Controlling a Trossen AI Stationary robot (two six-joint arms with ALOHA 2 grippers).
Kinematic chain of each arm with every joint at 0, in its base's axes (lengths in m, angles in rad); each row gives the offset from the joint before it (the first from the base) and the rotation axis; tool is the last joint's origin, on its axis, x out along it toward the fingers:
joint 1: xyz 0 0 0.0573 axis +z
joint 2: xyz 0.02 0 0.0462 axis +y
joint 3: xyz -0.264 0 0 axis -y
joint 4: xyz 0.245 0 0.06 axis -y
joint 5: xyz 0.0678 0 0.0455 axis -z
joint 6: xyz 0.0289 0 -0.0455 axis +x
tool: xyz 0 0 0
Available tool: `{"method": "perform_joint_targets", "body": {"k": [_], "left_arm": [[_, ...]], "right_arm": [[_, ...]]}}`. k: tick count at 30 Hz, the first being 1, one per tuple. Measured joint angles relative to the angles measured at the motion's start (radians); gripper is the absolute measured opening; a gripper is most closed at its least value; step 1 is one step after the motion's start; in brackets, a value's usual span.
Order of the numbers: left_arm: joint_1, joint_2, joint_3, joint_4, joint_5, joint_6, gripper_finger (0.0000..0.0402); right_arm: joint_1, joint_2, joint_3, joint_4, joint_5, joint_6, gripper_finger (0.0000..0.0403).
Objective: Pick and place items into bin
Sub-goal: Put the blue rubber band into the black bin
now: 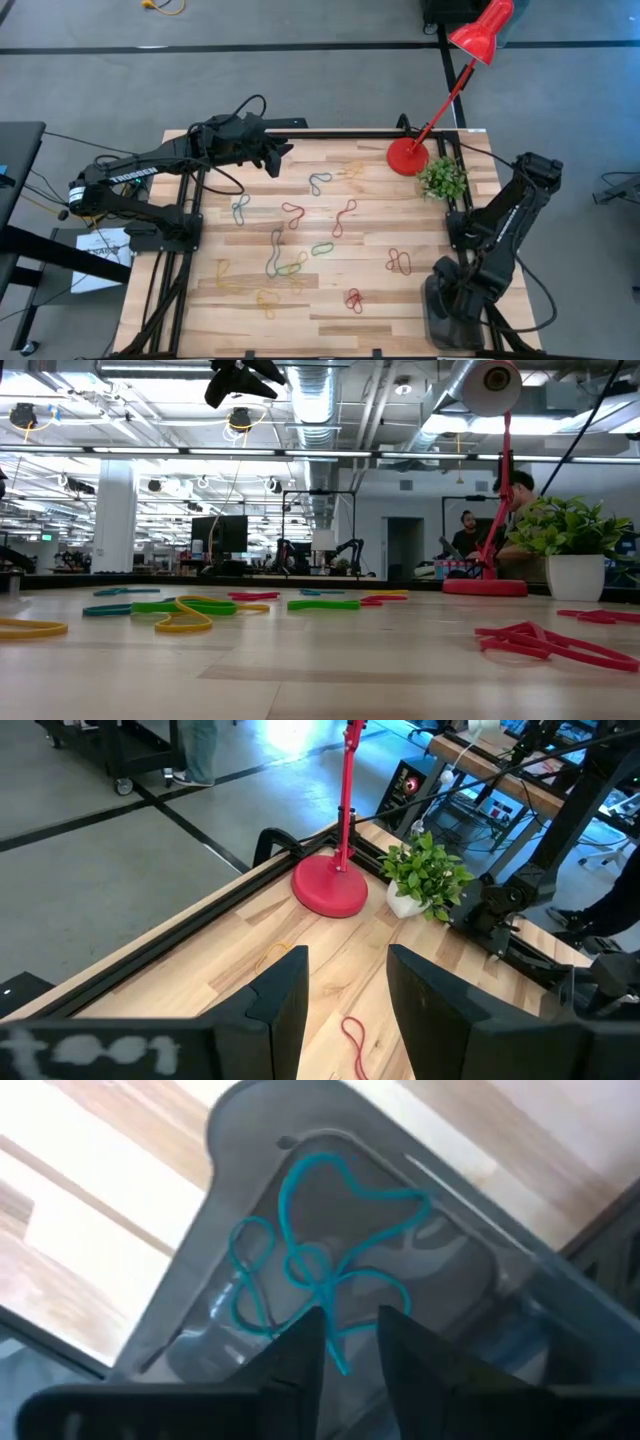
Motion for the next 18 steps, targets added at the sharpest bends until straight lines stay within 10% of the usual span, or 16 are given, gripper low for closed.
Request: {"method": "perform_joint_targets", "body": {"k": [18], "left_arm": [[0.0,0.0,0.0,0.0,0.0,0.0,0.0127]], "right_arm": [[-0.134,-0.06,0.092,0.152,-0.157,-0.124,0.016]]}}
